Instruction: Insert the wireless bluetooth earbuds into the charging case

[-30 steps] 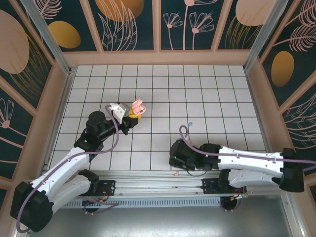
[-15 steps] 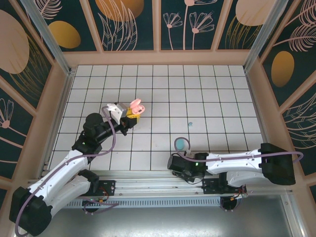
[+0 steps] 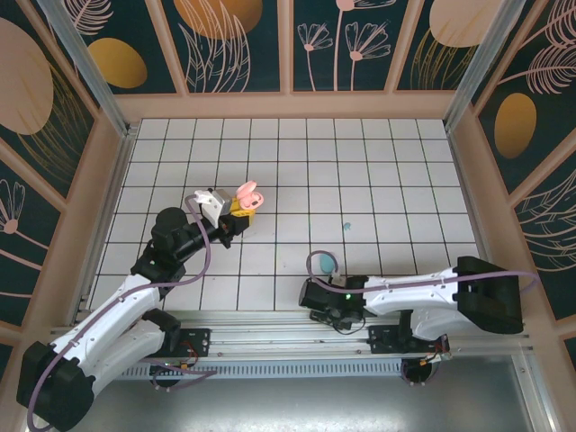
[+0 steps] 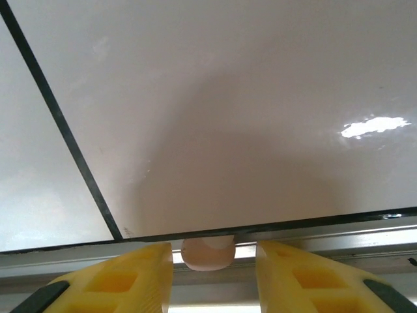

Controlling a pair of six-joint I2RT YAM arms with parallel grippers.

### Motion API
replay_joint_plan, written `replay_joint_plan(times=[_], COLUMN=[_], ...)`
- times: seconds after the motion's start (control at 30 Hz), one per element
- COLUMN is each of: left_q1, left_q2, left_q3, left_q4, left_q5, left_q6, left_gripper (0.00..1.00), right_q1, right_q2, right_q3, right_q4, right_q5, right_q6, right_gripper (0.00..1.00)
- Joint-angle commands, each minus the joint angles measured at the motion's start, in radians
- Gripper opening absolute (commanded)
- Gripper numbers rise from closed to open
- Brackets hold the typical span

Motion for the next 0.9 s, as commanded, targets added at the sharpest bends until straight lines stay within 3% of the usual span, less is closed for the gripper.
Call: replay_joint_plan(times=[0.0,0.27,0.4,0.6,0.87], left_q1=[-0.003,-0.003,-0.003,-0.004,-0.002], left_q2=[-0.016,-0.015,-0.020,-0.029,-0.029], left_q3=[-0.002,-0.009,-0.010,-0.012,-0.004], left_q4=[0.024,0.027,0.024,0.022,0.022], left_q5=[-0.009,-0.019,-0.022,-0.026,-0.022], left_q6=[0.001,0.005,0.006,0.010,0.017], left_gripper=[0.00,0.00,0.00,0.00,0.00], right_q1=[-0.006,-0.007,-0.003,0.009,0.032], right_q2=[0.062,0.205,0.240,0.222,0.164], right_q3=[0.043,0.106,0.119,0.145,0.297], right_q4=[-0.048,-0.090,-0.108,-0.148,-0.319], right_q5=[-0.031,-0.065,-0.052,-0.004,0.062], right_q6=[-0.071,-0.166,-0.183,-0.191,-0.235], right_gripper=[0.39,0.41,0.35,0.26,0.24])
